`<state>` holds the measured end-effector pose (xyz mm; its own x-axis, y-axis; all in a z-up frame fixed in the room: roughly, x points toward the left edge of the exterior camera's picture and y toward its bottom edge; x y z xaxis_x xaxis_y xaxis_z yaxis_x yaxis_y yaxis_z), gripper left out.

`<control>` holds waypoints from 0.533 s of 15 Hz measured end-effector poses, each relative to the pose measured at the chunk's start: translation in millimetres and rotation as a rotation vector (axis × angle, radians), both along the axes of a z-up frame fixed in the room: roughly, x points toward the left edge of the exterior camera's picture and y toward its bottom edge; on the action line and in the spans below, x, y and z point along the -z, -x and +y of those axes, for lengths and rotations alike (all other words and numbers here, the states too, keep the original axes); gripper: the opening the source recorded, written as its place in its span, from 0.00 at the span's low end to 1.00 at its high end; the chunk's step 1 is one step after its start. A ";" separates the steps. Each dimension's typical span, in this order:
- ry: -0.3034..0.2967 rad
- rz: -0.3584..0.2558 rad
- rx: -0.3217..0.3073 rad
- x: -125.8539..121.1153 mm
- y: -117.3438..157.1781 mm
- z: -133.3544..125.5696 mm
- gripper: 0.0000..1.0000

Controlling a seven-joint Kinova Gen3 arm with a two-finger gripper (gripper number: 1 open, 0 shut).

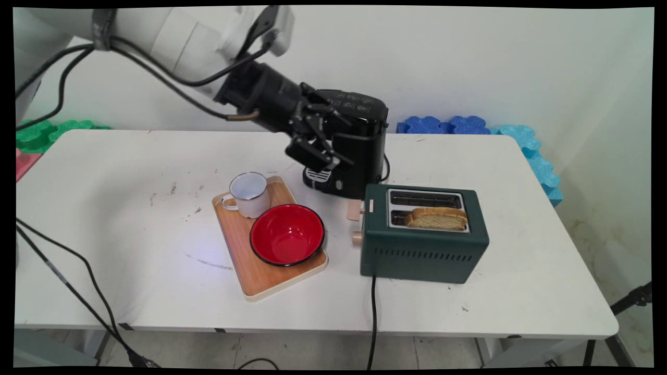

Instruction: Press the toaster switch

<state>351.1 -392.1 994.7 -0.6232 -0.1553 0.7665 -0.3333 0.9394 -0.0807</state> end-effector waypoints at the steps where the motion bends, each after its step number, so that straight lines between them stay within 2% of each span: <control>1: 0.002 -0.001 0.007 3.7 -4.6 -0.2 1.00; 2: 0.005 -0.002 0.017 9.7 -10.9 -0.7 0.00; 5: 0.007 -0.004 0.039 32.1 -25.9 -6.1 0.00; 8: -0.016 0.006 0.052 50.9 -33.6 -11.1 0.00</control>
